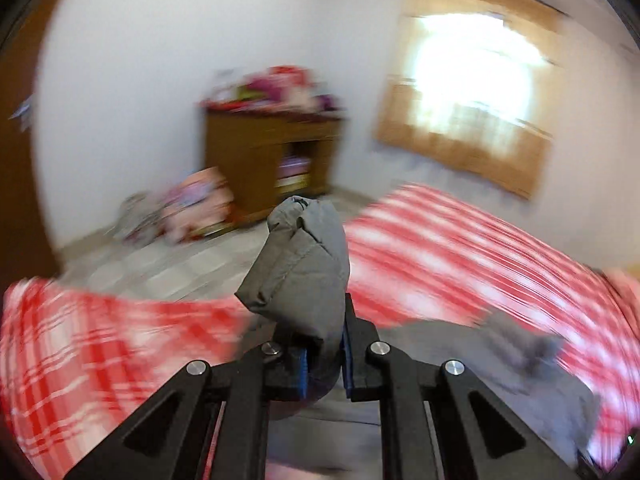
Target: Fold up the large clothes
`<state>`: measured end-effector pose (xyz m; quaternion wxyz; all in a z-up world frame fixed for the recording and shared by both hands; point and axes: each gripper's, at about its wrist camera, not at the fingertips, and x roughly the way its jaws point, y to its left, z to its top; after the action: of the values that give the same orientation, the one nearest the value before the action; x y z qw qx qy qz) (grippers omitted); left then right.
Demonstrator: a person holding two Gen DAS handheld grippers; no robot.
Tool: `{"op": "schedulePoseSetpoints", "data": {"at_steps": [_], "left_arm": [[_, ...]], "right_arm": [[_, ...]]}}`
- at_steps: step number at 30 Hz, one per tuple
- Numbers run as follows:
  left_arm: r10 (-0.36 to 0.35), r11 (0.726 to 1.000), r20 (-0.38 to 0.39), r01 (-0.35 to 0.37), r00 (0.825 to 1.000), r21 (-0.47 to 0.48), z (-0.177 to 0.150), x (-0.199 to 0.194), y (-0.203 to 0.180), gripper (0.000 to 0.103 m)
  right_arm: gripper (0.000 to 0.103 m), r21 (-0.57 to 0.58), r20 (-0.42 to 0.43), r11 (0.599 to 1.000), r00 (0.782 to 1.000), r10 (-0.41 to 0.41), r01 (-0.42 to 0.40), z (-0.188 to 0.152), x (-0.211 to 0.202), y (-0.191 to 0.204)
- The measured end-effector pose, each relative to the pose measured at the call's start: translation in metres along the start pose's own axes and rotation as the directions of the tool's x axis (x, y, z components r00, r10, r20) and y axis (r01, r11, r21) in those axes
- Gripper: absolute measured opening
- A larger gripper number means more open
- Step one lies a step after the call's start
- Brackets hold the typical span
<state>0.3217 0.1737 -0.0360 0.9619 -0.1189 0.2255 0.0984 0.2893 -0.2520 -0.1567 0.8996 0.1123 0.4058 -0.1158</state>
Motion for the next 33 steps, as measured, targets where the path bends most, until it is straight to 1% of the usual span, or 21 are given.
{"op": "schedulePoseSetpoints", "data": {"at_steps": [2,3,5,8,11,13,15,16,18,21,23,25,27,28,30,33], "left_arm": [[-0.090,0.994,-0.008,0.091,0.996,0.060,-0.009,-0.006,-0.044,0.012],[-0.135,0.987,-0.012,0.136,0.991,0.083,-0.015,-0.009,-0.065,0.012],[-0.173,0.979,-0.031,0.175,0.985,0.105,-0.026,-0.011,-0.095,0.012],[-0.218,0.966,-0.062,0.225,0.974,0.132,-0.039,-0.012,-0.127,0.012],[-0.274,0.942,-0.086,0.286,0.958,0.174,-0.054,-0.020,-0.156,0.012],[-0.312,0.923,-0.119,0.331,0.942,0.196,-0.069,-0.023,-0.176,0.012],[-0.334,0.907,-0.147,0.360,0.931,0.218,-0.082,-0.024,-0.190,0.012],[-0.351,0.891,-0.168,0.384,0.921,0.242,-0.094,-0.024,-0.199,0.012],[-0.373,0.870,-0.210,0.419,0.904,0.261,-0.113,-0.021,-0.209,0.012],[-0.359,0.860,-0.262,0.426,0.896,0.280,-0.133,-0.016,-0.217,0.012],[-0.349,0.854,-0.298,0.433,0.888,0.288,-0.140,-0.011,-0.214,0.014],[-0.339,0.855,-0.344,0.439,0.876,0.276,-0.146,-0.007,-0.211,0.023],[-0.333,0.854,-0.386,0.449,0.860,0.263,-0.153,-0.001,-0.210,0.040],[-0.319,0.854,-0.413,0.447,0.853,0.264,-0.159,0.000,-0.208,0.042],[-0.286,0.851,-0.452,0.441,0.845,0.286,-0.168,0.003,-0.209,0.043],[-0.272,0.847,-0.451,0.434,0.850,0.307,-0.172,-0.010,-0.206,0.044]], "right_arm": [[0.060,0.001,0.000,1.000,1.000,0.003,-0.003,0.000,0.000,-0.001],[0.060,0.003,0.001,1.000,1.000,0.005,-0.005,0.000,0.000,-0.001],[0.060,0.004,0.001,1.000,1.000,0.007,-0.007,0.000,0.000,-0.001],[0.061,0.008,0.001,1.000,1.000,0.013,-0.013,0.000,0.000,-0.002],[0.061,0.008,0.001,1.000,1.000,0.013,-0.013,0.000,0.000,-0.002],[0.061,0.009,0.001,1.000,1.000,0.015,-0.015,0.000,0.000,-0.002],[0.061,0.010,0.001,1.000,1.000,0.016,-0.016,0.000,-0.001,-0.002],[0.061,0.008,0.001,1.000,1.000,0.015,-0.015,0.000,-0.001,-0.002],[0.061,0.010,0.001,1.000,1.000,0.016,-0.016,0.000,-0.001,-0.002],[0.062,0.014,0.002,1.000,1.000,0.024,-0.024,0.000,-0.001,-0.004],[0.063,0.011,0.001,1.000,1.000,0.024,-0.024,0.000,0.000,-0.004],[0.064,0.010,0.000,1.000,1.000,0.028,-0.028,0.000,0.000,-0.004],[0.065,0.007,-0.001,1.000,1.000,0.027,-0.027,0.000,0.000,-0.002],[0.067,0.006,-0.002,1.000,1.000,0.028,-0.028,0.000,0.000,-0.002],[0.069,0.002,-0.006,0.999,0.999,0.034,-0.034,0.001,0.000,-0.002],[0.072,0.010,-0.018,0.998,0.998,0.060,-0.060,0.003,0.001,-0.003]]}}
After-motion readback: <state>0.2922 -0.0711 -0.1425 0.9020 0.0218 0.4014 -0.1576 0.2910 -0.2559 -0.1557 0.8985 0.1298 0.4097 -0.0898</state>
